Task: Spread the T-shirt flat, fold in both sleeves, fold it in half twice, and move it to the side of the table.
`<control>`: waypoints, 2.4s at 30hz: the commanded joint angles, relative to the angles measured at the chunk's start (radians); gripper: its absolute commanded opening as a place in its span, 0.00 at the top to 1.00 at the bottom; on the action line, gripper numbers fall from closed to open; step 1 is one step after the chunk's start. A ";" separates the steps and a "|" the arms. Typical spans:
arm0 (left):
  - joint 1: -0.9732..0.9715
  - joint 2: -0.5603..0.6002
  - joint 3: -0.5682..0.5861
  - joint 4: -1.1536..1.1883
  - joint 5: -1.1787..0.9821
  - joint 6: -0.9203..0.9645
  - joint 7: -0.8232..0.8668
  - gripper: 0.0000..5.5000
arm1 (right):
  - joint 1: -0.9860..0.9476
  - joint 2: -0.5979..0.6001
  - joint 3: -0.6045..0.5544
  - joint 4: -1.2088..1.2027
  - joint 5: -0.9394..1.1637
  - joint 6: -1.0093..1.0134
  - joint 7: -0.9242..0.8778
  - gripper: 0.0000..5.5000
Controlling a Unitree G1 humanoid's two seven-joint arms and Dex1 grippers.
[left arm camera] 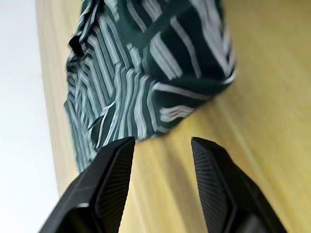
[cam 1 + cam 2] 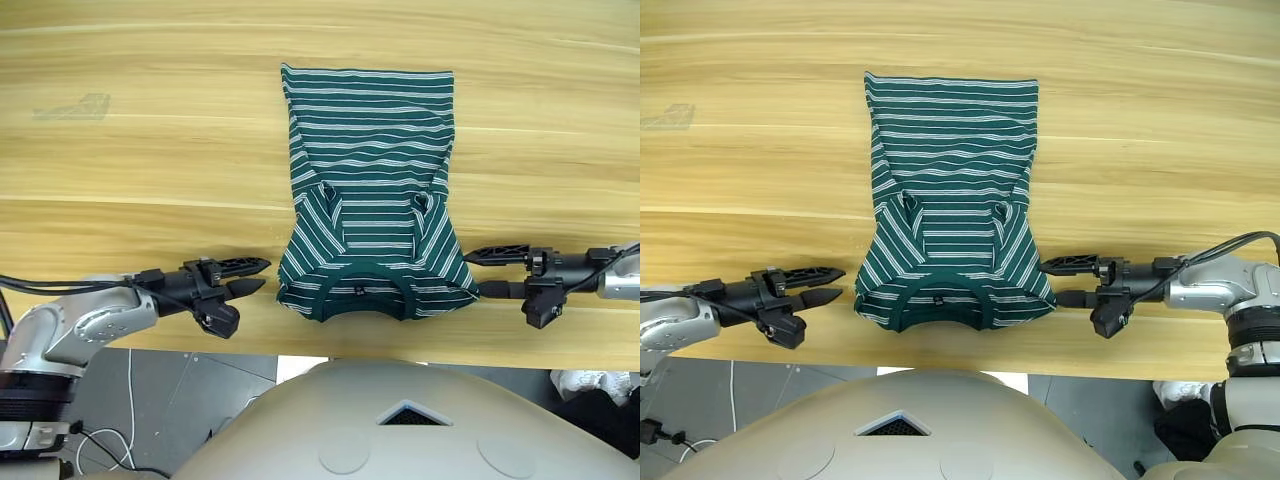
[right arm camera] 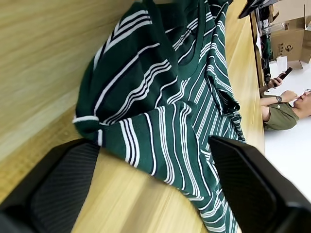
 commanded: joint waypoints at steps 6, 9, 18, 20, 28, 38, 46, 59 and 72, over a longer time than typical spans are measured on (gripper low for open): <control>-0.085 -0.021 -0.122 0.028 0.022 0.010 0.003 0.60 | -0.027 0.008 0.069 0.026 -0.048 0.039 -0.029 0.26; -0.095 -0.023 -0.139 0.037 0.029 0.012 0.014 0.60 | -0.021 0.008 0.077 0.022 -0.053 0.049 -0.044 0.29; -0.104 -0.011 -0.164 0.041 0.038 0.023 0.035 0.60 | -0.026 0.007 0.100 0.024 -0.073 0.066 -0.092 0.60; -0.105 -0.014 -0.166 0.043 0.038 0.026 0.039 0.60 | -0.026 0.008 0.106 0.023 -0.085 0.069 -0.100 0.66; -0.095 -0.010 -0.174 0.038 0.034 0.042 0.046 0.83 | -0.023 0.005 0.121 0.020 -0.104 0.081 -0.140 0.93; -0.052 0.033 -0.144 -0.002 -0.096 0.134 -0.002 1.00 | -0.033 -0.005 0.231 0.069 0.088 0.158 -0.080 1.00; 0.304 0.271 0.060 -0.396 -0.805 0.749 -0.338 1.00 | 0.165 -0.211 0.349 -0.440 1.118 1.099 0.725 1.00; 0.537 0.184 0.453 -0.616 -1.019 1.077 -0.604 1.00 | 0.278 -0.274 0.104 -0.765 1.342 1.628 0.929 1.00; 0.654 -0.037 0.827 -0.729 -1.166 1.179 -0.801 1.00 | 0.454 -0.188 -0.215 -0.977 1.529 1.850 0.915 1.00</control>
